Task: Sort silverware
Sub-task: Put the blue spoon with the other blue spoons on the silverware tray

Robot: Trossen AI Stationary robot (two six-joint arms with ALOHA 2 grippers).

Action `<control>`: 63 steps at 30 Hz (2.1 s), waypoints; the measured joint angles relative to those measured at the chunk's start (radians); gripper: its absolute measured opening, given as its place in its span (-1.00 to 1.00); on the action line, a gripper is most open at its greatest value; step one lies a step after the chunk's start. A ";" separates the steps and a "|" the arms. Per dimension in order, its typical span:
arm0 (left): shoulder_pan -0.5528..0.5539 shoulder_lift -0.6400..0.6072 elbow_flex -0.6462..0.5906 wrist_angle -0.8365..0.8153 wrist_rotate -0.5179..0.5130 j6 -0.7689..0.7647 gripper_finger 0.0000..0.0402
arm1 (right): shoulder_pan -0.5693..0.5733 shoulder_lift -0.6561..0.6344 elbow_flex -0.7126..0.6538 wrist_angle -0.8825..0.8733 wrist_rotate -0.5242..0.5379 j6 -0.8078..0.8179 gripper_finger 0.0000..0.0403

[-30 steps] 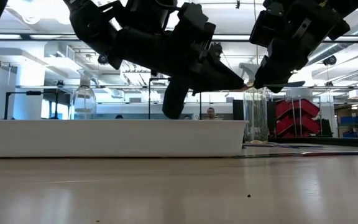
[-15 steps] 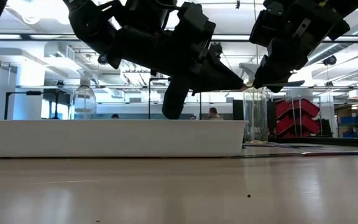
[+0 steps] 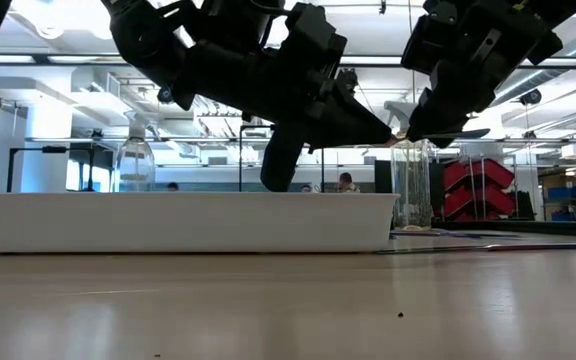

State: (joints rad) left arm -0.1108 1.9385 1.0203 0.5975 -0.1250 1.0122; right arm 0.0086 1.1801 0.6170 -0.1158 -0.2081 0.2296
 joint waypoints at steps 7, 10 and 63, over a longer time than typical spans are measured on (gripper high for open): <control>-0.004 -0.004 0.000 -0.002 -0.092 0.061 -1.00 | 0.000 -0.006 0.002 0.058 0.037 -0.032 -0.66; -0.010 -0.012 0.000 -0.036 -0.172 0.155 -1.00 | 0.001 -0.022 0.002 0.096 0.066 -0.031 -0.46; -0.114 -0.785 -0.508 -0.959 -0.383 0.055 -1.00 | -0.002 0.080 -0.066 0.341 0.315 -0.015 -0.03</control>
State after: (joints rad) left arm -0.2245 1.1539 0.5127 -0.3612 -0.5084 1.0672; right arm 0.0063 1.2605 0.5510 0.2256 0.1070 0.2142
